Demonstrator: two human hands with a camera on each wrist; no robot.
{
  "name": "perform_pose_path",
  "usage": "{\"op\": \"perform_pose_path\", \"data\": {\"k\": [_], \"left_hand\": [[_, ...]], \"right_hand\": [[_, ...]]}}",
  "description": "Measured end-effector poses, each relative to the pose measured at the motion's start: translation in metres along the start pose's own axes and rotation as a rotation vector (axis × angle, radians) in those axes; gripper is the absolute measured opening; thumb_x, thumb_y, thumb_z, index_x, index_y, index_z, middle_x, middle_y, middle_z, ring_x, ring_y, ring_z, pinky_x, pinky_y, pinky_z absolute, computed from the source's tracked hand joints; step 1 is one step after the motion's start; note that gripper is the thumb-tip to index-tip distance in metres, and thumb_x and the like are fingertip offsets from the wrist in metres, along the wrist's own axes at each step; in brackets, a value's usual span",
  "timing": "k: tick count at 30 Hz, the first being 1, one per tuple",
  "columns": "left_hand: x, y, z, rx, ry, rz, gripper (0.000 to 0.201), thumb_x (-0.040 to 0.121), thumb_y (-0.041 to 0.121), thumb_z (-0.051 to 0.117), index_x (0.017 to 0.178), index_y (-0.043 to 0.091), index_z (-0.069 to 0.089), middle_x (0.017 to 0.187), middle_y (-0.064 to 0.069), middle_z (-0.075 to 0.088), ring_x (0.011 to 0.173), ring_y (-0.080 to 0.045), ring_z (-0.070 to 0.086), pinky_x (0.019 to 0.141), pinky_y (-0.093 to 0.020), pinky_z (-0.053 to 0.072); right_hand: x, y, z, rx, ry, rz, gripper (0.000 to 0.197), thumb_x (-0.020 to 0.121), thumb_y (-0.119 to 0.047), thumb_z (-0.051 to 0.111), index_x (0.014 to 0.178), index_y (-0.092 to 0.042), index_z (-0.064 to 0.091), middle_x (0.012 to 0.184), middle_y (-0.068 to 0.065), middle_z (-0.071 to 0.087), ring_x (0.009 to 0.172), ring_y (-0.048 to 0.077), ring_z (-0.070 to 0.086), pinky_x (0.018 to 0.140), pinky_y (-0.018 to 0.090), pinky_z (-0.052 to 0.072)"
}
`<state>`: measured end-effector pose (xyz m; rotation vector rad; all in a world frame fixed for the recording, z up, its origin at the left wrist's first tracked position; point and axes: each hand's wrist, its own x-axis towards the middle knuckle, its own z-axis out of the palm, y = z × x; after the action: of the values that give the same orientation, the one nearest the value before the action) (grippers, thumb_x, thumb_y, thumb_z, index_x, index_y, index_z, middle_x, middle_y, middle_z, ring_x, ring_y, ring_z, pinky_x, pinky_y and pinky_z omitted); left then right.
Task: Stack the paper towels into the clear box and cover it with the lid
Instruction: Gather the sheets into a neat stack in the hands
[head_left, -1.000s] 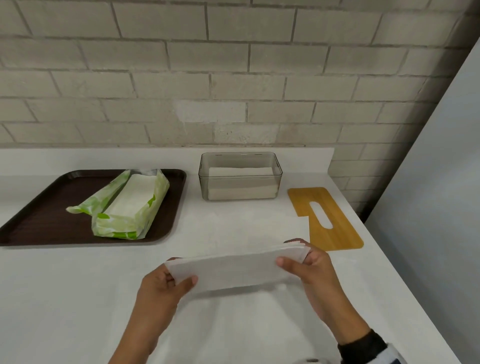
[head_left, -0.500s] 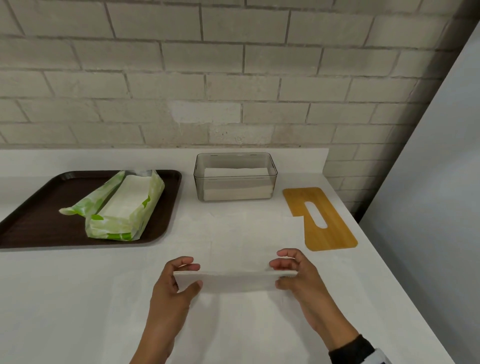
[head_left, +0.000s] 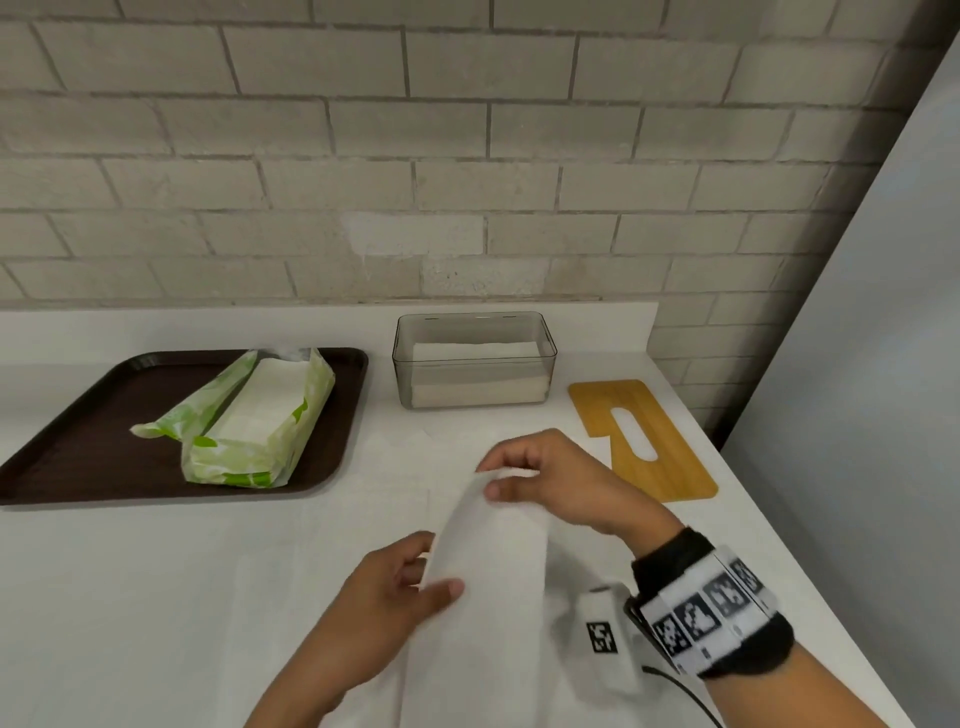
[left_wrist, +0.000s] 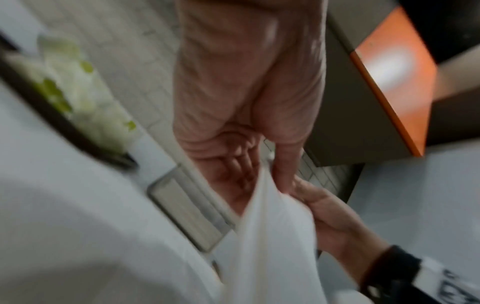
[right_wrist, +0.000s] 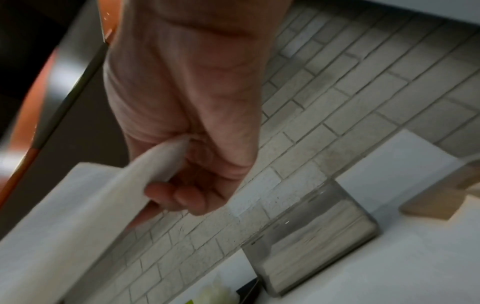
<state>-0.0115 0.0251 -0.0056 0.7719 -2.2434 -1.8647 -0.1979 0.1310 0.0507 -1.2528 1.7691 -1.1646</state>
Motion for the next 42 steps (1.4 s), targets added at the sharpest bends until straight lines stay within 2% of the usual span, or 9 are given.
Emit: {"op": "perform_pose_path", "data": {"k": [4, 8, 13, 17, 24, 30, 34, 39, 42], "left_hand": [[0.004, -0.004, 0.009, -0.207, 0.252, -0.008, 0.011, 0.086, 0.014, 0.066, 0.096, 0.015, 0.071, 0.089, -0.001, 0.076, 0.086, -0.023, 0.072, 0.075, -0.036, 0.056], [-0.004, -0.015, -0.008, -0.369, 0.388, -0.052, 0.014, 0.087, 0.012, 0.063, 0.099, 0.011, 0.07, 0.09, -0.008, 0.076, 0.086, -0.028, 0.071, 0.079, -0.042, 0.055], [-0.013, -0.019, -0.024, -0.447, 0.405, -0.08, 0.018, 0.088, 0.016, 0.061, 0.104, 0.01, 0.069, 0.092, -0.013, 0.075, 0.086, -0.034, 0.07, 0.081, -0.046, 0.054], [-0.016, -0.018, -0.023, -0.48, 0.38, -0.069, 0.019, 0.089, 0.015, 0.059, 0.103, 0.008, 0.069, 0.093, -0.015, 0.074, 0.087, -0.035, 0.07, 0.081, -0.046, 0.053], [-0.018, -0.021, -0.025, -0.503, 0.365, -0.067, 0.019, 0.09, 0.016, 0.058, 0.104, 0.007, 0.069, 0.093, -0.016, 0.074, 0.087, -0.037, 0.07, 0.082, -0.046, 0.053], [-0.019, -0.019, -0.027, -0.528, 0.362, -0.059, 0.021, 0.09, 0.014, 0.058, 0.105, 0.004, 0.069, 0.094, -0.018, 0.073, 0.09, -0.038, 0.069, 0.086, -0.049, 0.052], [-0.019, -0.014, -0.029, -0.594, 0.344, -0.078, 0.023, 0.092, 0.018, 0.055, 0.104, 0.003, 0.068, 0.094, -0.021, 0.073, 0.088, -0.039, 0.069, 0.084, -0.049, 0.052], [-0.01, -0.004, -0.03, -0.664, 0.343, -0.061, 0.029, 0.095, 0.023, 0.051, 0.109, 0.003, 0.065, 0.097, -0.019, 0.073, 0.09, -0.037, 0.069, 0.081, -0.045, 0.053], [-0.004, 0.004, -0.024, -0.71, 0.323, -0.054, 0.029, 0.097, 0.025, 0.048, 0.11, 0.005, 0.065, 0.099, -0.016, 0.073, 0.087, -0.031, 0.071, 0.079, -0.043, 0.052]], "right_hand": [[0.024, 0.011, -0.011, 0.266, 0.212, 0.041, 0.014, 0.089, -0.008, 0.06, 0.1, -0.014, 0.065, 0.087, 0.0, 0.069, 0.074, 0.006, 0.061, 0.065, 0.016, 0.048], [0.04, 0.074, -0.03, 0.234, 0.653, 0.389, 0.014, 0.091, 0.001, 0.049, 0.093, -0.008, 0.058, 0.1, 0.017, 0.062, 0.067, 0.02, 0.058, 0.067, 0.027, 0.051], [0.056, 0.111, -0.026, -0.394, 0.46, 0.665, 0.026, 0.093, -0.022, 0.051, 0.073, -0.007, 0.046, 0.086, 0.01, 0.053, 0.082, 0.024, 0.055, 0.074, 0.031, 0.048], [0.072, 0.109, -0.014, -0.707, 0.355, 0.794, 0.065, 0.088, -0.042, 0.058, 0.133, 0.0, 0.037, 0.135, 0.013, 0.042, 0.124, 0.029, 0.044, 0.102, 0.036, 0.038], [0.082, 0.105, -0.014, -0.666, 0.424, 0.912, 0.078, 0.085, -0.045, 0.062, 0.14, -0.002, 0.026, 0.141, 0.011, 0.033, 0.132, 0.029, 0.033, 0.105, 0.04, 0.035], [0.086, 0.107, -0.014, -0.378, 0.516, 0.84, 0.064, 0.086, -0.021, 0.066, 0.134, 0.004, 0.032, 0.136, 0.017, 0.045, 0.123, 0.029, 0.049, 0.097, 0.035, 0.044], [0.075, 0.074, -0.017, -0.077, 0.645, 0.499, 0.041, 0.091, -0.013, 0.058, 0.128, 0.0, 0.048, 0.13, 0.014, 0.054, 0.117, 0.03, 0.052, 0.098, 0.036, 0.044], [0.02, -0.005, -0.007, 0.502, 0.555, 0.005, 0.02, 0.094, -0.014, 0.054, 0.111, -0.011, 0.062, 0.11, 0.005, 0.07, 0.102, 0.021, 0.066, 0.09, 0.037, 0.052], [-0.001, -0.019, 0.026, 0.484, 0.513, -0.05, 0.022, 0.095, -0.028, 0.05, 0.102, -0.013, 0.066, 0.099, 0.006, 0.073, 0.091, 0.019, 0.069, 0.081, 0.032, 0.055]]}}
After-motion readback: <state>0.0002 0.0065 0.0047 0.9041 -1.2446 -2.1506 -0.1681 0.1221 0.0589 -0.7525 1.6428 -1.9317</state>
